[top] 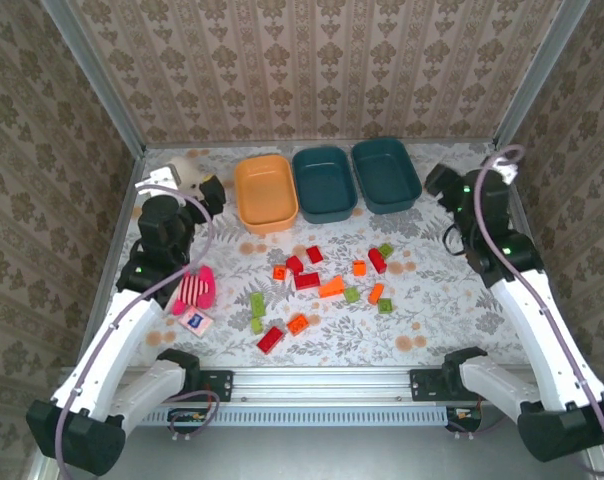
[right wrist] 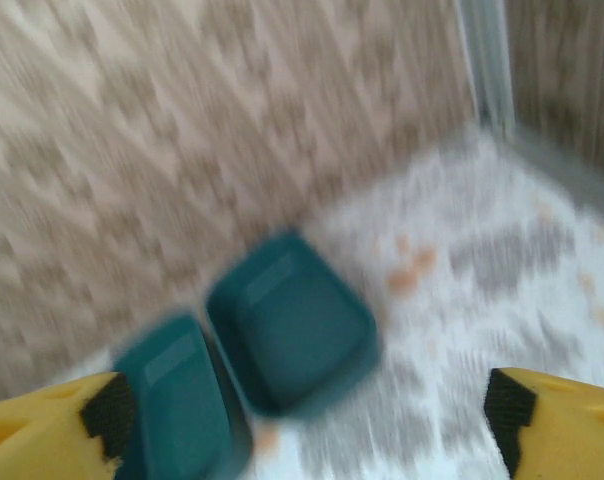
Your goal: Sort the legos into containers by color
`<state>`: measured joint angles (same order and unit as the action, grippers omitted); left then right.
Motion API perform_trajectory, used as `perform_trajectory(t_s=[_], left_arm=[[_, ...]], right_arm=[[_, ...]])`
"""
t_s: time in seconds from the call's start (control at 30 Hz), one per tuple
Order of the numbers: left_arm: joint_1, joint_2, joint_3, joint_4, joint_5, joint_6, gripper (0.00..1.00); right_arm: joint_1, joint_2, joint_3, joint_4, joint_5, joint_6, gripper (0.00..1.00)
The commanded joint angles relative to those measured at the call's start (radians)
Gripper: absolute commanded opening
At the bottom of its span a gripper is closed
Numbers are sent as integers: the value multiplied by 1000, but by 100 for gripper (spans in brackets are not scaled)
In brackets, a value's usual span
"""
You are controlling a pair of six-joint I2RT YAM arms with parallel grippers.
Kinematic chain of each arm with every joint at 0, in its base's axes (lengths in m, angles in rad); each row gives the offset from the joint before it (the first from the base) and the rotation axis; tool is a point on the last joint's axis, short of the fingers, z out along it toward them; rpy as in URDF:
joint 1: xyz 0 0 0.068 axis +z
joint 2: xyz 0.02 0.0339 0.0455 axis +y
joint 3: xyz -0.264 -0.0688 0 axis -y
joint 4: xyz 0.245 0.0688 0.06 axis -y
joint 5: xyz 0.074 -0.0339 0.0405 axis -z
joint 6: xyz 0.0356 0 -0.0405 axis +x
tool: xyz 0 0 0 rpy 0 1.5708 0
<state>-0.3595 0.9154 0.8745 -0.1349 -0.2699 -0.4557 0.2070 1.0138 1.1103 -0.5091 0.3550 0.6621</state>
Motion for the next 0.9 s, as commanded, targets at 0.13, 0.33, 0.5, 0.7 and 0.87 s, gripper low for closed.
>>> perform_trajectory(t_s=[0.13,0.33,0.5,0.7,0.87], left_arm=[[-170,139,33,-269,372,-154,100],[-223,163,-7,-179,465,-203,100],[-249,176,-8,-162,459,-225,100],[-278,180,-2,-165,438,-226,100],[-291,178,-2,-169,423,-232,100]], right_arm=[[71,236,-58,-289,-200,264,87],[75,484,-34,-221,-302,316,81],[75,626,22,-172,-331,340,76],[77,747,86,-158,-353,361,73],[78,815,121,-188,-355,386,70]])
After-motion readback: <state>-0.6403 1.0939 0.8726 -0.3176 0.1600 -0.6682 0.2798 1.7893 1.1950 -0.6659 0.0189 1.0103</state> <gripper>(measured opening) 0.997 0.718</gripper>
